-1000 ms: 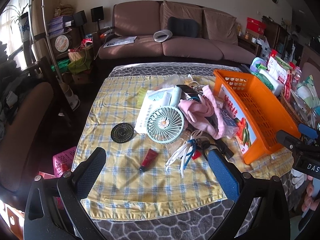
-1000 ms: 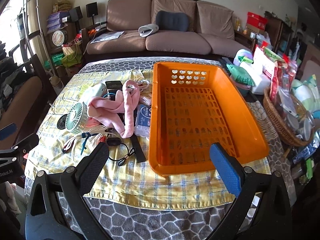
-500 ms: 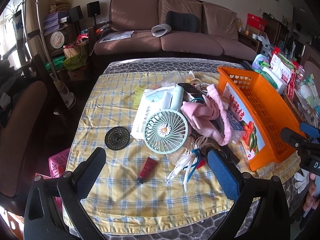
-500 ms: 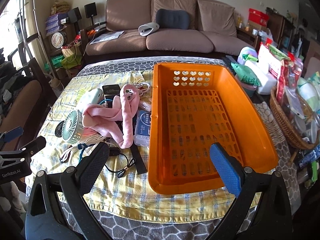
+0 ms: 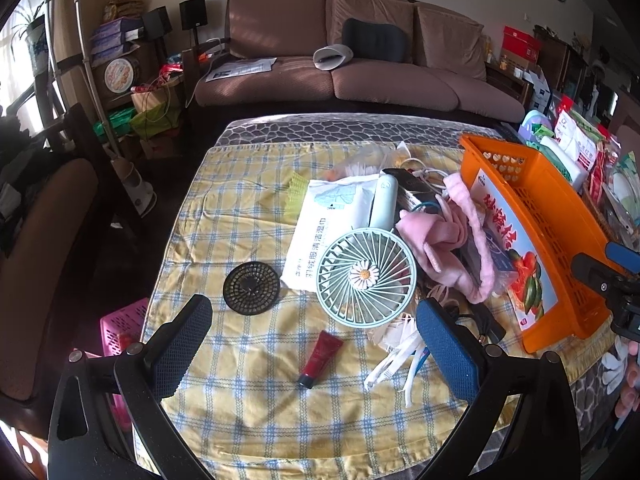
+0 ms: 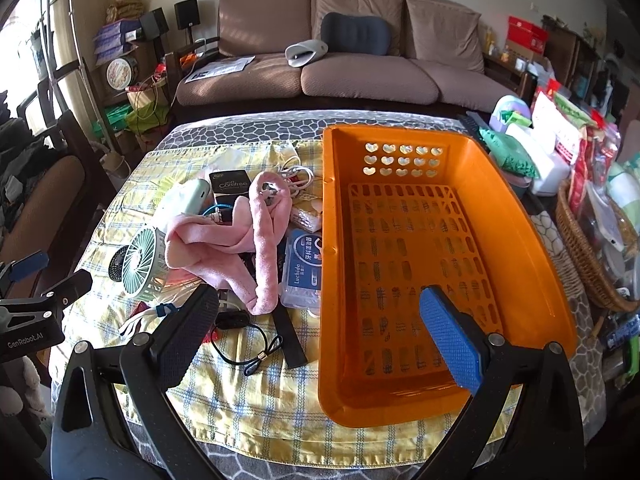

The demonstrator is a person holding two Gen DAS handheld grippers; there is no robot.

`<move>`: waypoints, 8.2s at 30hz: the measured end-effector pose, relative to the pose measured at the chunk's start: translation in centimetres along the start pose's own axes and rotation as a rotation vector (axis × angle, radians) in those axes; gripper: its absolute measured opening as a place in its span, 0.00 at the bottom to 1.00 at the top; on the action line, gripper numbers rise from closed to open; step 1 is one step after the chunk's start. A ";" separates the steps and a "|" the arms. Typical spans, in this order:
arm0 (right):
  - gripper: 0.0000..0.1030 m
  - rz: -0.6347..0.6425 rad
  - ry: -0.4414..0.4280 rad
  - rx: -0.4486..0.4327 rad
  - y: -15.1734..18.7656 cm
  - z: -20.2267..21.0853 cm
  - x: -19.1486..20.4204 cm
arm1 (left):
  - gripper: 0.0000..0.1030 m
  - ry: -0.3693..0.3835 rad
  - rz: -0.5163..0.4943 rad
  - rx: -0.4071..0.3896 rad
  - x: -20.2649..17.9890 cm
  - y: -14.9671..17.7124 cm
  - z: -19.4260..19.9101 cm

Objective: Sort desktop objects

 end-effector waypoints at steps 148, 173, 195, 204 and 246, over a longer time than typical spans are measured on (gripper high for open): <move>0.13 0.141 -0.449 0.028 5.7 2.5 5.2 | 0.40 0.240 -0.370 0.142 -1.4 7.4 -6.2; 0.13 0.119 -0.434 0.037 5.1 1.8 4.8 | 0.17 0.248 -0.284 0.109 -1.4 7.2 -7.3; 0.13 -0.013 -0.269 -0.011 -2.4 3.1 -7.8 | 0.17 0.481 -0.286 -0.029 -18.8 -5.2 2.7; 0.13 -0.061 -0.191 0.040 -6.2 -1.9 -14.7 | 0.17 0.456 -0.226 0.060 -25.6 -9.4 -4.0; 0.28 -0.028 -0.072 0.182 -10.4 -17.7 -19.0 | 0.40 0.322 -0.059 0.283 -30.0 -13.6 -17.5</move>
Point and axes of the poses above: each gripper's, at about its wrist camera, not at the fingertips, and z roughly against the way its jaws point, x to its left, y to its underside, the point moved 7 cm from there along -z, roughly the way its jaws point, and after that the axes turned 1 degree about -z, right-handed, at the moved point
